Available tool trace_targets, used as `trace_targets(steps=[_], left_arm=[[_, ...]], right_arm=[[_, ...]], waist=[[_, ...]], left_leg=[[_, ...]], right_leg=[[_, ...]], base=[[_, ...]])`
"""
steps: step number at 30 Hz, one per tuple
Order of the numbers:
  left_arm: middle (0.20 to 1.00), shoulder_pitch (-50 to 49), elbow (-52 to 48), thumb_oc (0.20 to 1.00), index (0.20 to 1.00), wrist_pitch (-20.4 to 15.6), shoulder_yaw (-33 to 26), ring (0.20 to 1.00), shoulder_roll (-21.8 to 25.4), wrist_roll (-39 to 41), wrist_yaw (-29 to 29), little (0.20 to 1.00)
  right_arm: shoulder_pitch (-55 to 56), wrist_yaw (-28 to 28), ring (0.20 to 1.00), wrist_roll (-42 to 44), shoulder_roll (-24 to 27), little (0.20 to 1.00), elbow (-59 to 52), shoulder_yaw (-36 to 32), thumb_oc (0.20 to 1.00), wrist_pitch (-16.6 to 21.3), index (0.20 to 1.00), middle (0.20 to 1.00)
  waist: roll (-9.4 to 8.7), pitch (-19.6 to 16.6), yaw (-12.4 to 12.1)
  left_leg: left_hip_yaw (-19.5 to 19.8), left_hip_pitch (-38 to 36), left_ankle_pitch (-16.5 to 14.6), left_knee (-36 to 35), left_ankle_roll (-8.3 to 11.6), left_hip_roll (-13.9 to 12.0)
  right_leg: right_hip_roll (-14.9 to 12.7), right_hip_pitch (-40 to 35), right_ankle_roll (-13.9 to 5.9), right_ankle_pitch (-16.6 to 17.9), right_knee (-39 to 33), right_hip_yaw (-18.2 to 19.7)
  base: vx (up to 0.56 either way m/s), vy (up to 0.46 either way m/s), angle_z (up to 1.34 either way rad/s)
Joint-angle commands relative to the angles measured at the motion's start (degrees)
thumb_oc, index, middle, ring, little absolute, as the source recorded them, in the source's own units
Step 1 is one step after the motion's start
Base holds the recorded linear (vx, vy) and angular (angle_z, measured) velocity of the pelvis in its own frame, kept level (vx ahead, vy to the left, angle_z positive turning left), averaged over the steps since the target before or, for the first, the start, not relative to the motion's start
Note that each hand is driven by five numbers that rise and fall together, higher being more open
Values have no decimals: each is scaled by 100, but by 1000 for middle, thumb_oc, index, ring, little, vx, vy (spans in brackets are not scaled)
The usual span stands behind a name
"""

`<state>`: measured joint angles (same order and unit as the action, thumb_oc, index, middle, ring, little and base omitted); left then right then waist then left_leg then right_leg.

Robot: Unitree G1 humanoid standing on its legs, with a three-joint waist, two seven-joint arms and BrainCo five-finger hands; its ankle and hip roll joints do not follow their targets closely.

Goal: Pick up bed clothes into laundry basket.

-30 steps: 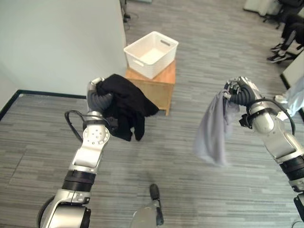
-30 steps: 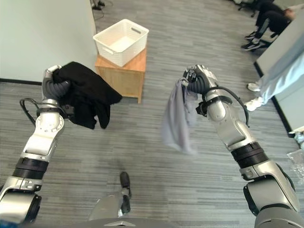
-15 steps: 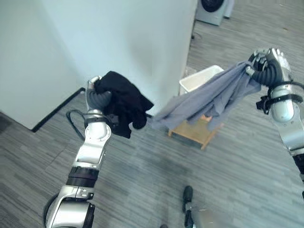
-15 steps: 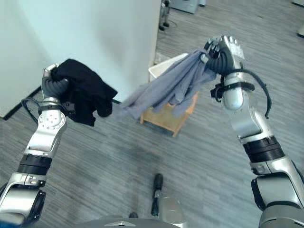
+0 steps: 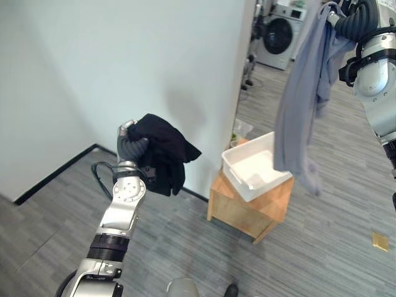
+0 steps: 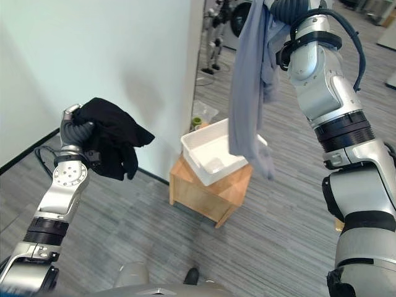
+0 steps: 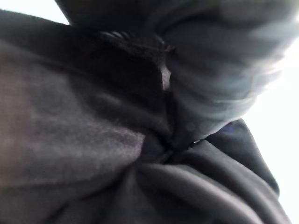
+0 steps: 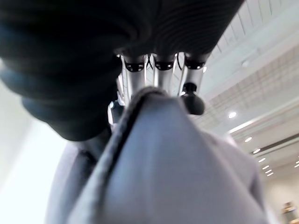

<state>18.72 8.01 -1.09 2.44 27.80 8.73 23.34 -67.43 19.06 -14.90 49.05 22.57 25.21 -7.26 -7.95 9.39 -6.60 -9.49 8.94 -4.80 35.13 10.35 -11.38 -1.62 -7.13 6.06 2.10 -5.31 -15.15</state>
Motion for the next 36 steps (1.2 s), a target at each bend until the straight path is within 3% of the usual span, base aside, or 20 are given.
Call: trace_targets(steps=[1,2,3,5,6,16,36], left_arm=[[200,314,-444,200,200,-509,-11,200,321,48,61,200],[200,206,-522,200,200,-560,-49,200,334,48,79,200],[200,160,-523,200,200,-555,-20,200,336,19,114,200],[200,177,-504,200,200,-551,-5,200,345,-11,145,200],[200,135,-562,200,200,-546,25,200,320,-34,132,200],[200,-79,-781,200,200,-618,118,200,227,117,79,200],[200,-392,-813,200,200,-650,263,200,-34,221,-63,200]], right_arm=[[-407,178,200,-150,388,200,-369,6,200,92,200,200],[-392,149,200,-286,436,200,-336,100,200,122,200,200],[-370,123,200,-350,470,200,-253,158,200,138,200,200],[-402,122,200,-326,503,200,-203,173,200,137,200,200],[-288,129,200,-272,446,200,-68,117,200,123,200,200],[-313,173,200,-532,291,200,542,227,200,-122,200,200],[-17,371,200,-727,308,200,791,-10,200,-248,200,200]], waist=[[208,-99,-217],[371,-180,-396],[468,-200,-468],[524,-224,-475],[608,-326,-397],[583,-495,-403],[703,-386,-346]], left_leg=[[-75,-724,-6,-1338,-297,276],[638,-796,80,-2645,-318,630],[980,-848,334,-3184,-299,676],[1059,-916,480,-3480,-277,662],[785,-1147,593,-3854,-261,543],[638,-1113,751,-4013,-171,480],[694,-973,619,-4013,-252,617]], right_leg=[[-725,-159,-1299,-386,31,-729],[-602,-159,-1418,-496,31,-456],[-525,-192,-1414,-529,31,-308],[-496,-192,-1393,-529,31,-222],[-460,-234,-1377,-586,31,-204],[-483,-147,-1401,-583,31,-318],[-697,-72,-1511,-538,31,-458]], base=[[228,120,-54],[241,123,-42],[233,124,-58],[118,53,-106],[196,92,-110],[85,39,-14],[23,18,1]])
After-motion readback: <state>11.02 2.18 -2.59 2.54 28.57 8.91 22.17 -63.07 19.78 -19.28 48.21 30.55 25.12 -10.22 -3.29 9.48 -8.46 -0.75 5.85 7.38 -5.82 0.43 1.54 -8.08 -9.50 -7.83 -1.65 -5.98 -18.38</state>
